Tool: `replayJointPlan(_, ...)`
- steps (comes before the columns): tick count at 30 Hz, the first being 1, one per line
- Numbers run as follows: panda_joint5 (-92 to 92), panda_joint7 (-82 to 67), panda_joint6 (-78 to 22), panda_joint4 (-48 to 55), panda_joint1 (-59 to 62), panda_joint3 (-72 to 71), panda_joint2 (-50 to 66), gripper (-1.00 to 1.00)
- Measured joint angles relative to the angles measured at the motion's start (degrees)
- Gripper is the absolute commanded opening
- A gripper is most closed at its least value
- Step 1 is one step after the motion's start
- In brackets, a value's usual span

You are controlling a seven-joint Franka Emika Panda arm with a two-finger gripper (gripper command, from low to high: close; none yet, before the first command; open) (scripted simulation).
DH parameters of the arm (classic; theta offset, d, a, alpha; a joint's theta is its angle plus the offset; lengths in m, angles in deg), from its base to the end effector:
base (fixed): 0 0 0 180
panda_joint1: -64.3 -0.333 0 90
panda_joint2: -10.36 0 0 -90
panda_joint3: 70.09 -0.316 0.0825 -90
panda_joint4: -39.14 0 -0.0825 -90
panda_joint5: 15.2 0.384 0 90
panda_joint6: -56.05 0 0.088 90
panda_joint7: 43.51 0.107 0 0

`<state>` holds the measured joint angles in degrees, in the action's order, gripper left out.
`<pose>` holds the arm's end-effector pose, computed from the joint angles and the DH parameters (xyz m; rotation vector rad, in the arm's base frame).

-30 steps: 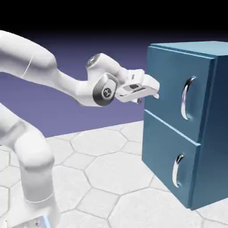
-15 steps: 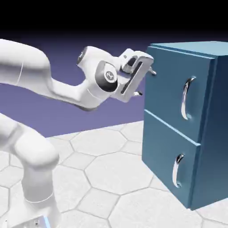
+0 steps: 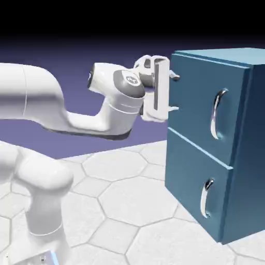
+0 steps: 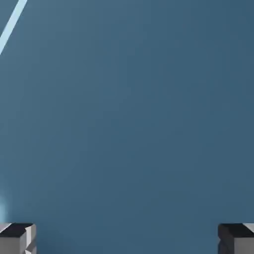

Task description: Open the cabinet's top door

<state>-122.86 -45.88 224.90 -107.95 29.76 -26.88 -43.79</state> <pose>0.3480 -0.0458 0.5661 1.5323 1.2701 1.2471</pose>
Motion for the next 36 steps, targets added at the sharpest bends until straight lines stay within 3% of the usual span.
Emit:
replayJointPlan(23,-57.3,-23.9,-2.7,7.4,-18.0,23.0,-11.4,0.00)
replayJointPlan(28,-58.2,-23.6,-4.7,13.3,-26.3,26.8,-9.2,0.00)
replayJointPlan(29,-58.3,-23.5,-5.0,14.5,-28.0,27.5,-8.8,-1.00)
replayJointPlan(36,-55.5,-19.4,-11.3,5.7,-17.6,20.4,-5.8,-1.00)
